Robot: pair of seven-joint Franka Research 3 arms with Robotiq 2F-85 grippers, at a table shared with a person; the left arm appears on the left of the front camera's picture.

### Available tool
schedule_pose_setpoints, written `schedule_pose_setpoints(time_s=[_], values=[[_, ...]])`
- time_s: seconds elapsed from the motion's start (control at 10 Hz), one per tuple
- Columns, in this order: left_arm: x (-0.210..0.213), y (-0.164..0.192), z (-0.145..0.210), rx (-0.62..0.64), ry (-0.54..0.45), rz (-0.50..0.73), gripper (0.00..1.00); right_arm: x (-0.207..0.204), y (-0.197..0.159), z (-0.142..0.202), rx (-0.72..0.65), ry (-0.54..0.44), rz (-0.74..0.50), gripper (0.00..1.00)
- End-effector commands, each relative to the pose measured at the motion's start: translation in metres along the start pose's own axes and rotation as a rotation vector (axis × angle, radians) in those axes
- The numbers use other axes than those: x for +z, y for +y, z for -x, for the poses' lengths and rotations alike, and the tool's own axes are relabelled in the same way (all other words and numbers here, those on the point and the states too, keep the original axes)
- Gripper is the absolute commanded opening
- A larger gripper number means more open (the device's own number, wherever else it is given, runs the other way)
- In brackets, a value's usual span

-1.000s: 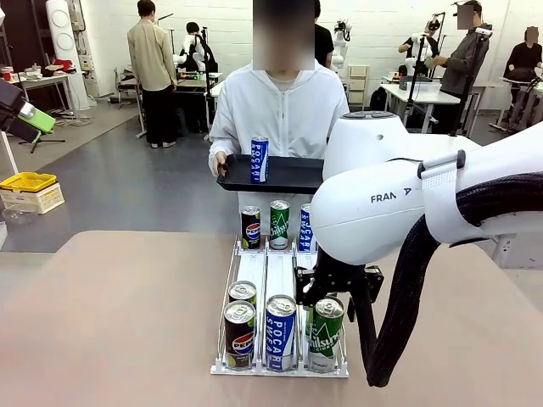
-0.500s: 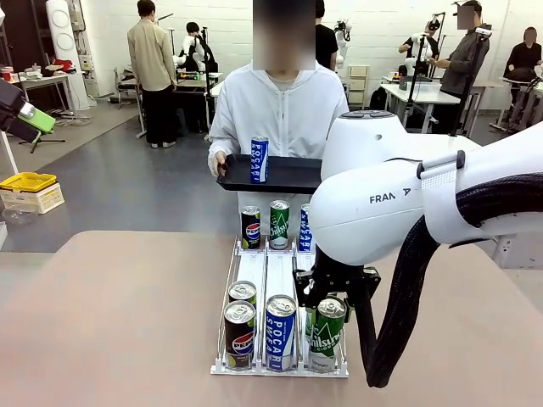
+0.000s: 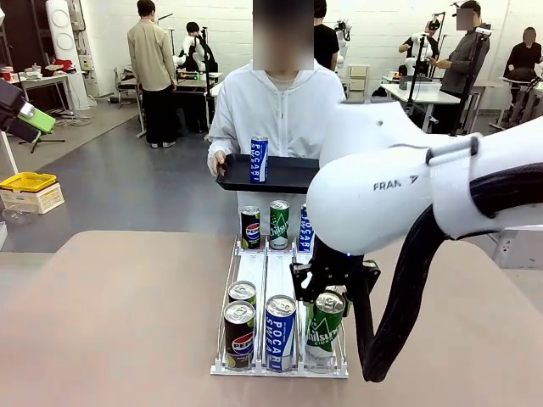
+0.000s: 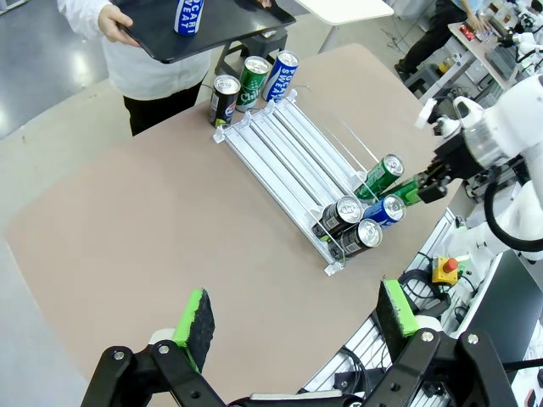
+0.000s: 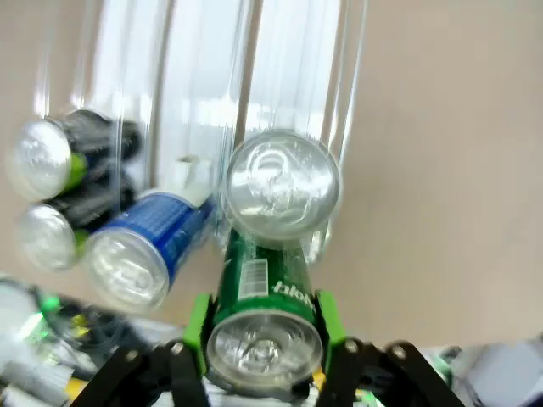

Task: Retrieve and hand over the desired beverage to the person.
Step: Pick up another can of the same type that the person held from the Automatic Can Dispenser.

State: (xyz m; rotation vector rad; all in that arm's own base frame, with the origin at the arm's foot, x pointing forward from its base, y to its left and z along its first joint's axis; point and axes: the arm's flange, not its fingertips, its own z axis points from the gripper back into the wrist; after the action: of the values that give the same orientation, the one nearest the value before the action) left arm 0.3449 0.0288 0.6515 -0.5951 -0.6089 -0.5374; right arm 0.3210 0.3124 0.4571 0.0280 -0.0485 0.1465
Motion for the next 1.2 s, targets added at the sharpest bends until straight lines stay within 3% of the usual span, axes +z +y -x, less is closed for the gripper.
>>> schedule_pose_setpoints(time_s=[0.0, 0.3, 0.6, 1.1], values=[[0.001, 0.001, 0.000, 0.002, -0.002, 0.001, 1.00, 0.074, 0.019, 0.029, -0.024, -0.035, 0.015, 0.50], [0.001, 0.001, 0.000, 0.002, -0.002, 0.001, 1.00, 0.182, 0.034, 0.038, -0.133, -0.169, 0.032, 0.50], [0.001, 0.001, 0.000, 0.002, -0.002, 0.001, 1.00, 0.257, 0.028, 0.019, -0.107, -0.232, 0.031, 0.50], [0.001, 0.001, 0.000, 0.002, -0.002, 0.001, 1.00, 0.270, -0.016, -0.047, 0.044, -0.235, 0.019, 0.50]])
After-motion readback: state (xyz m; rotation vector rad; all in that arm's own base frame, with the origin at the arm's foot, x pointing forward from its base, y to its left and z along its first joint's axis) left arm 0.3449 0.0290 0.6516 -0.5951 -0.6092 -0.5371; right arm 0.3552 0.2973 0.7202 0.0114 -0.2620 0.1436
